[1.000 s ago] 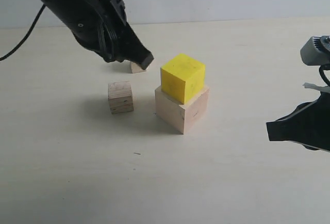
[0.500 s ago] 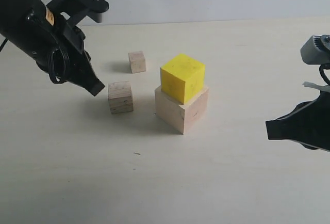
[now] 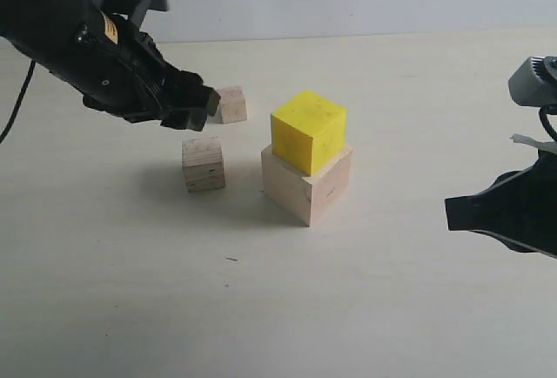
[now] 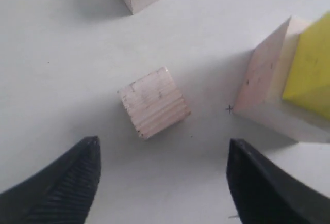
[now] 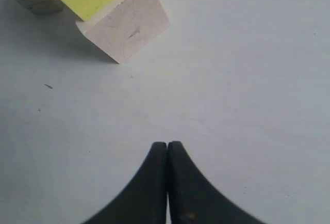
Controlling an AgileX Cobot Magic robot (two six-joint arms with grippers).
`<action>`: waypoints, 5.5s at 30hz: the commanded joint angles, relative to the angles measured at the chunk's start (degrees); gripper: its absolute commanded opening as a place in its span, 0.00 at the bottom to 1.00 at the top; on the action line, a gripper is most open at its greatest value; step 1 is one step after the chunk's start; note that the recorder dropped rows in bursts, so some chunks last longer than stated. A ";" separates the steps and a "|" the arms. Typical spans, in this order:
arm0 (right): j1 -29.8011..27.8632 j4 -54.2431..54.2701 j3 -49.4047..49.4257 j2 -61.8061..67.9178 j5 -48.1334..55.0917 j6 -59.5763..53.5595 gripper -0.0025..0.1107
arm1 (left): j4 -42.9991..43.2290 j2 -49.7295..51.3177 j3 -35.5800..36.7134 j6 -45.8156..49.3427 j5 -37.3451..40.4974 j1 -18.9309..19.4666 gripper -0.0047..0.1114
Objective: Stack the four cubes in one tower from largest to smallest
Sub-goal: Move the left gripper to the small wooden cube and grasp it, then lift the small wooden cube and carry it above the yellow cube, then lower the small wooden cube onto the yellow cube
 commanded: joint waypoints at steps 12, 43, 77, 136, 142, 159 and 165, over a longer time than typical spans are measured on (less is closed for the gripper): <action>0.11 0.59 -0.52 0.09 1.34 0.26 0.02 | 1.55 11.65 -6.89 -14.64 -0.30 0.06 0.63; 0.11 1.67 -0.52 0.09 3.99 0.26 0.02 | 8.00 19.46 -10.07 -23.47 -1.96 0.15 0.63; 0.11 1.56 -0.52 0.09 3.88 0.16 0.02 | 15.89 9.39 -10.30 -16.53 12.26 0.70 0.04; 0.11 1.59 -0.52 0.09 5.10 -2.71 0.02 | -13.97 23.44 -48.91 25.86 35.23 -7.33 0.04; 0.11 1.59 -0.52 0.09 4.98 -2.71 0.02 | -13.97 23.80 -48.91 27.11 35.23 -7.33 0.04; 0.11 1.59 -0.52 0.09 4.20 -2.81 0.02 | -14.22 24.86 -48.91 26.02 35.02 -7.33 0.04; 0.11 1.59 -0.52 0.09 4.20 -2.81 0.02 | -15.12 25.49 -48.91 25.90 34.32 -7.33 0.04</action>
